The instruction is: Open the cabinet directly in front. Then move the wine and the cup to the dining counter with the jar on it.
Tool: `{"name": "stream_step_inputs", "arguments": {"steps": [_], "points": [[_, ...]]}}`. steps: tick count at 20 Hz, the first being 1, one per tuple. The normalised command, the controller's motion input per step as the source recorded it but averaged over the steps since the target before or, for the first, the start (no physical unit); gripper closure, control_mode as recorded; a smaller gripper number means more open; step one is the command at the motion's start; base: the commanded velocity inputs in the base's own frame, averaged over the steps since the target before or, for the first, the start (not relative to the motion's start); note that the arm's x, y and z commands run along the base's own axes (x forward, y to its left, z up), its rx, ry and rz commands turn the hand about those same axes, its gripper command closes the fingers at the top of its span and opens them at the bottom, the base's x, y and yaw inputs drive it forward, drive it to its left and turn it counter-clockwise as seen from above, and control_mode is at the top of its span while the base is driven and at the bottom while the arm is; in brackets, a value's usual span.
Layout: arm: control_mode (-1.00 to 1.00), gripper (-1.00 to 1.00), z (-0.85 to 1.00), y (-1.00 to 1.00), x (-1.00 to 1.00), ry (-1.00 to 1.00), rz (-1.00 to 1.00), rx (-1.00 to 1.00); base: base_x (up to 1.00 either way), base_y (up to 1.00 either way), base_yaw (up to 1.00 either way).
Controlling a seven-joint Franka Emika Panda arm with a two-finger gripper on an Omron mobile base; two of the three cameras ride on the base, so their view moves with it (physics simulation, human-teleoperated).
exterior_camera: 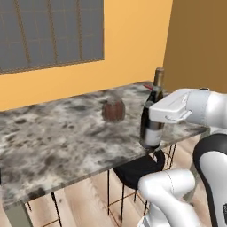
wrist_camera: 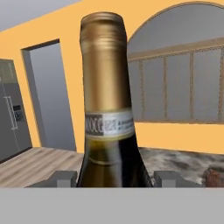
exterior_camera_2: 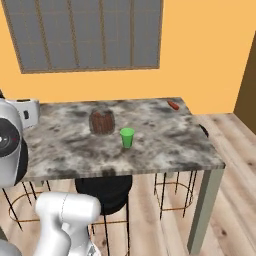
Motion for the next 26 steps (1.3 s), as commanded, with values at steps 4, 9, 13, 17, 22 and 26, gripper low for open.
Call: {"name": "stream_step_inputs", "arguments": {"steps": [4, 9, 13, 17, 22, 26], "points": [[1.0, 1.0, 0.0, 0.0, 0.0, 0.0, 0.0, 0.0, 0.63, -0.07, 0.0], [-1.0, 1.0, -0.08, 0.06, 0.38, 0.0, -0.06, -0.03, 0.22, 0.0, 0.0], [-1.0, 1.0, -0.14, 0.46, 0.76, 0.0, -0.28, -0.12, 0.0, 0.0, 0.0], [-1.0, 1.0, -0.17, 0.54, 0.57, 0.0, -0.43, -0.07, 0.0, 0.0, 0.0], [-1.0, 1.0, -0.24, 0.37, 0.19, 0.0, -0.47, 0.0, 0.0, 0.0, 0.0], [-1.0, 1.0, -0.29, 0.17, 0.0, 0.0, -0.47, 0.04, 0.0, 0.0, 0.0]]}}
